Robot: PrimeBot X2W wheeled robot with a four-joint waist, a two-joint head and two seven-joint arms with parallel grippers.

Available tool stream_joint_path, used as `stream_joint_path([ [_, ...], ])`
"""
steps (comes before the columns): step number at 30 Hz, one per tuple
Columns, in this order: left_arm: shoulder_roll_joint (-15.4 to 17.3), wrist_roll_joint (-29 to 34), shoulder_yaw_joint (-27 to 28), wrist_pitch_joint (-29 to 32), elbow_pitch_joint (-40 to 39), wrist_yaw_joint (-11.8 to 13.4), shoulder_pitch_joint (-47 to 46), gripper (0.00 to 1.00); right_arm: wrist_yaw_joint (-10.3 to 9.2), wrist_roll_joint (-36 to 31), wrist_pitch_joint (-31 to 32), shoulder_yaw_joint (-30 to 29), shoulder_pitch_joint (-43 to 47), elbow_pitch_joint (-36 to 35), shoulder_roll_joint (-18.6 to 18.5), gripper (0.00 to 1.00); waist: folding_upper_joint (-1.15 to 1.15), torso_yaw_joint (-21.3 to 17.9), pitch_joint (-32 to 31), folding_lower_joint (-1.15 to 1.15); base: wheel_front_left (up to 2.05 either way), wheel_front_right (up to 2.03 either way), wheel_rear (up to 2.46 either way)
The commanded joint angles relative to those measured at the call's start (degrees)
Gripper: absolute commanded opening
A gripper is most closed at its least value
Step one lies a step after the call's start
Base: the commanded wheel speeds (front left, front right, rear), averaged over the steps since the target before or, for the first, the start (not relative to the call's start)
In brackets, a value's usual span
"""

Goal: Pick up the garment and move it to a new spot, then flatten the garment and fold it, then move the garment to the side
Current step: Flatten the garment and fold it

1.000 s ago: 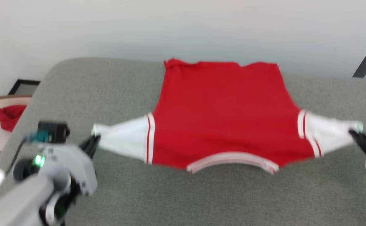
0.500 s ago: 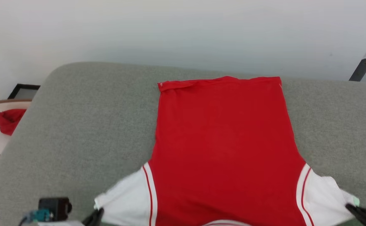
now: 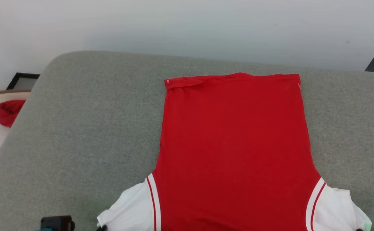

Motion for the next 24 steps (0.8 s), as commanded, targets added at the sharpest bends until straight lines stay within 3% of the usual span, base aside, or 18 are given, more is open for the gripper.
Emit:
stream_joint_path([
  [1,-0.42,0.44,-0.08,-0.27,0.41,-0.14,-0.35,0.00,-0.06,-0.78,0.38,-0.41,0.45,-0.37,0.60,0.00,0.00,0.03,0.24,0.00,0.00,0.00,0.00],
  [3,-1.26,0.82,-0.20,-0.40,1.53,-0.50,-1.04,0.00,-0.06,-1.47,1.64,-0.75,0.01,-0.82,1.44,0.00,0.00,-0.03,0.60,0.00,0.00,0.00,0.00],
  [4,-1.86,0.90,-0.33,-0.37,1.87,-0.73,-1.22,0.00,-0.06,-1.84,2.18,-0.88,-0.28,-1.12,1.85,0.07,0.00,-0.07,0.75,0.00,0.00,0.00,0.00],
  [6,-2.88,1.30,-0.42,-0.72,2.73,-1.31,-1.81,0.00,-0.06,-2.55,2.95,-1.40,-0.99,-1.72,2.80,1.00,0.00,-0.16,1.16,0.00,0.00,0.00,0.00],
  [16,-6.45,2.78,-0.49,-1.96,5.98,-2.70,-3.29,0.00,-0.05,-4.36,6.09,-3.67,-4.92,-8.31,4.38,1.00,0.00,-0.52,2.79,0.00,0.00,0.00,0.00],
  [20,-7.31,3.28,-0.63,-2.24,6.60,-3.15,-3.69,0.00,-0.05,-5.23,6.38,-3.08,-10.06,-10.68,3.72,1.00,0.00,-0.40,3.31,0.00,0.00,0.00,0.00],
  [24,-8.24,4.23,-1.17,-1.91,7.12,-3.75,-4.84,0.00,-0.04,-6.42,5.28,-1.39,-18.15,-8.55,2.49,1.00,0.00,0.56,4.33,0.00,0.00,0.00,0.00],
])
